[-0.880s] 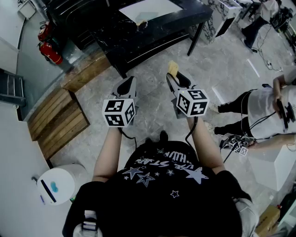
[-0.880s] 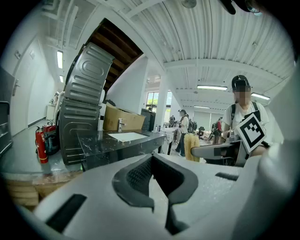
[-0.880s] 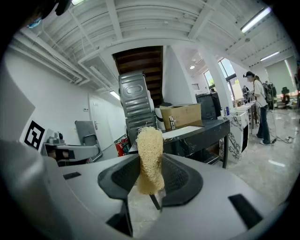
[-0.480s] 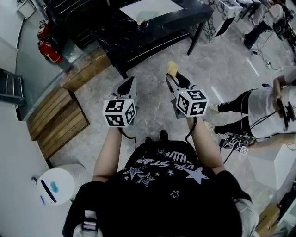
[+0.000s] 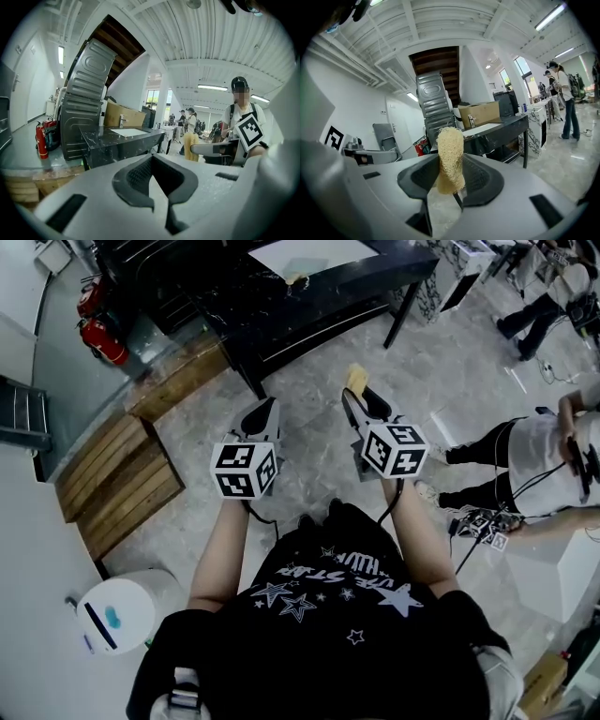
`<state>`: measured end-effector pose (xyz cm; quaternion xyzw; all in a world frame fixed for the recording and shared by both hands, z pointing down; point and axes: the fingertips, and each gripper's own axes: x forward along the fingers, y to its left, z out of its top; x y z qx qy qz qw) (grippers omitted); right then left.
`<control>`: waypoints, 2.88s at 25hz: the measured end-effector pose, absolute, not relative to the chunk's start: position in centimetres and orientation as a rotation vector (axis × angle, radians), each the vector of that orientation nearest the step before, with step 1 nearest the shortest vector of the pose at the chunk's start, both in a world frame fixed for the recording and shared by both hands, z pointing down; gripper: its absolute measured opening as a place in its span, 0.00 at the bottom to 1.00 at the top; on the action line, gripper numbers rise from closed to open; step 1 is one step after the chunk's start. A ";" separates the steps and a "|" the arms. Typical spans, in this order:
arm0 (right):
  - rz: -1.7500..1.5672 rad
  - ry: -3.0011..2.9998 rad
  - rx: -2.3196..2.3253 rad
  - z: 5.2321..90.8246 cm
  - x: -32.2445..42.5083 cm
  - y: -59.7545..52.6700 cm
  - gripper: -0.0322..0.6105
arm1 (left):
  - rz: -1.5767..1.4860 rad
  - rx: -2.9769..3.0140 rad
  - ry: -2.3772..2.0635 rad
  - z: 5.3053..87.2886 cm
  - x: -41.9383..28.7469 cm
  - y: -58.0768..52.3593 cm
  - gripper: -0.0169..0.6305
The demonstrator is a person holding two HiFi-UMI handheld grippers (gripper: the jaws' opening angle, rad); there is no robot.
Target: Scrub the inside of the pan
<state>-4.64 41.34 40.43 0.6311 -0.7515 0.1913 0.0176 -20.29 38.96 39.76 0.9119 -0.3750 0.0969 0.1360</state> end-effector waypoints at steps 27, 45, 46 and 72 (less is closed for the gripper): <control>0.635 -2.398 1.882 42.4 2.5 24.5 0.28 | 0.291 2.577 -1.220 40.9 -14.8 23.2 0.04; 0.646 -2.514 1.740 41.5 12.4 7.0 0.28 | 0.258 2.499 -1.397 39.6 -5.3 7.6 0.04; 0.648 -2.521 1.721 41.6 12.6 6.3 0.28 | 0.254 2.494 -1.402 39.6 -4.9 6.9 0.04; 0.610 -2.452 1.661 42.9 12.0 -11.1 0.28 | 0.274 2.474 -1.355 40.6 -3.8 -11.3 0.04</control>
